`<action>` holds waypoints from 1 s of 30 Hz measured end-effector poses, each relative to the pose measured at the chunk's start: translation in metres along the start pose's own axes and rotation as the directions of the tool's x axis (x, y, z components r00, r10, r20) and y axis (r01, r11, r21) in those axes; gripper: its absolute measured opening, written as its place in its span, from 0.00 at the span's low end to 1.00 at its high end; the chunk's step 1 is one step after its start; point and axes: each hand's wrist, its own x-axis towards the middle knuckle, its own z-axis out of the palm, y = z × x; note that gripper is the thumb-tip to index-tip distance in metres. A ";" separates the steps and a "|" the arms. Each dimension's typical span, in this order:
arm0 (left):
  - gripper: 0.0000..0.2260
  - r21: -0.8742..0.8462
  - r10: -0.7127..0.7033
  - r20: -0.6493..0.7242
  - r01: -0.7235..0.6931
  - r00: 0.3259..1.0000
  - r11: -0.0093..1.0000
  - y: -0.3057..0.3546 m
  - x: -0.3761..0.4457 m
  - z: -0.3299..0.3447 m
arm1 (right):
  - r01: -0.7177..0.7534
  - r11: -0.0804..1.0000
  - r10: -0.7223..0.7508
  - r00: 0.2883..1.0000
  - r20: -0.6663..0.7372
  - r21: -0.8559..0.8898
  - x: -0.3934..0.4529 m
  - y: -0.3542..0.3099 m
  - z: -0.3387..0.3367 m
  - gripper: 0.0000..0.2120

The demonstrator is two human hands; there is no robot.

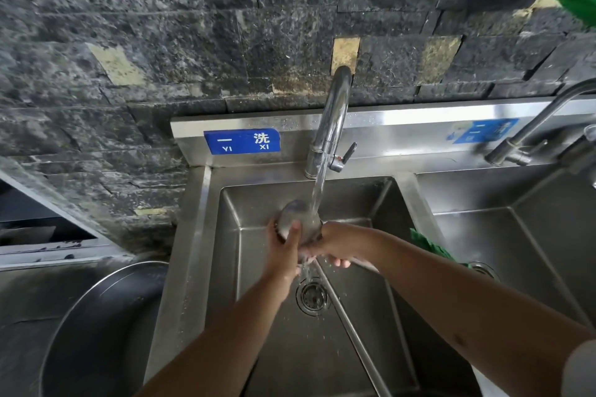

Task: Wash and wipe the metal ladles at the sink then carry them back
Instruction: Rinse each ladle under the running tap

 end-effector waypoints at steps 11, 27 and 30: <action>0.20 -0.496 -0.487 -0.227 0.330 0.844 0.803 0.000 0.009 0.006 | -0.231 0.620 0.130 0.973 0.192 0.750 0.011 0.000 0.031 0.14; 0.28 0.070 -0.239 -0.105 0.247 0.965 0.966 0.014 -0.010 0.005 | -0.062 0.908 0.046 0.998 -0.048 -0.415 0.007 -0.026 0.053 0.14; 0.15 0.127 -0.213 -0.205 0.241 0.955 0.962 0.018 -0.008 0.007 | -0.004 0.754 -0.015 1.000 -0.023 -0.656 -0.001 -0.028 0.054 0.16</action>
